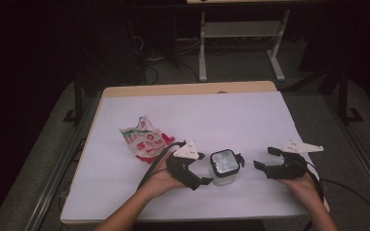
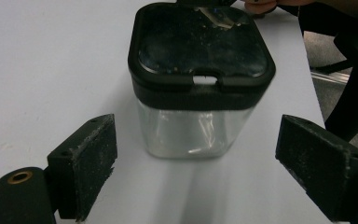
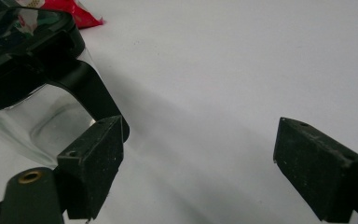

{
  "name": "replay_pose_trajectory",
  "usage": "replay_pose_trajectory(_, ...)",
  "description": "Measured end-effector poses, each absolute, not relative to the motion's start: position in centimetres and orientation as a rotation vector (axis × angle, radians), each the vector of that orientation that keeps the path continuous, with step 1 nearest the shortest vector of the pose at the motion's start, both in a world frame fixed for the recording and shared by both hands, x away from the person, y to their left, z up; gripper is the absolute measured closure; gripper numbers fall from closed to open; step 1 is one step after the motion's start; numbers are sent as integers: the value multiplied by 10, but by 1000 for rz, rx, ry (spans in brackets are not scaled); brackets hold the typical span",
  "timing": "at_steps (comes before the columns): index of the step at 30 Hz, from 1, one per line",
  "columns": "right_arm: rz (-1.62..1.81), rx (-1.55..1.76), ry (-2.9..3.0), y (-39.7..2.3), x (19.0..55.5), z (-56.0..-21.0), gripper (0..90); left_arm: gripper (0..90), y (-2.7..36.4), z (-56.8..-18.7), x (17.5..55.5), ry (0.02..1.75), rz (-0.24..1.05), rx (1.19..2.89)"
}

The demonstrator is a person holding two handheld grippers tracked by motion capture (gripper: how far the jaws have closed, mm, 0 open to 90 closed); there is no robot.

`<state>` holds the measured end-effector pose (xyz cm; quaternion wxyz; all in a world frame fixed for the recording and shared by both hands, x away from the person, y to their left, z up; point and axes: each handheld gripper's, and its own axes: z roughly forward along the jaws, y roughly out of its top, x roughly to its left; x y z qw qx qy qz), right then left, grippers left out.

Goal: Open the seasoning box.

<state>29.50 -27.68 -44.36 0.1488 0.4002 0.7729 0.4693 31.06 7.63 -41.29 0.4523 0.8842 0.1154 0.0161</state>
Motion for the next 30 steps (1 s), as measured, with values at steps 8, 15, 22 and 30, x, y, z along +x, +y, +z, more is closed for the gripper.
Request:
replay_pose_trajectory(8, 1355, 1154, 2228, -278, 294, -445, 159, 121, 58, -414, 314, 251, 28, 2174)
replay_pose_trajectory(15, 1355, 1151, 2233, -278, 294, -446, 160, 133, 56, -416, 316, 266, 27, 2147)
replay_pose_trajectory(22, 1348, 1148, 2237, -278, 293, -446, 161, 170, 57, -415, 315, 261, 28, 2145)
replay_pose_trajectory(30, 1345, 1155, 2232, -279, 293, -446, 161, 173, 56, -413, 314, 253, 49, 2156)
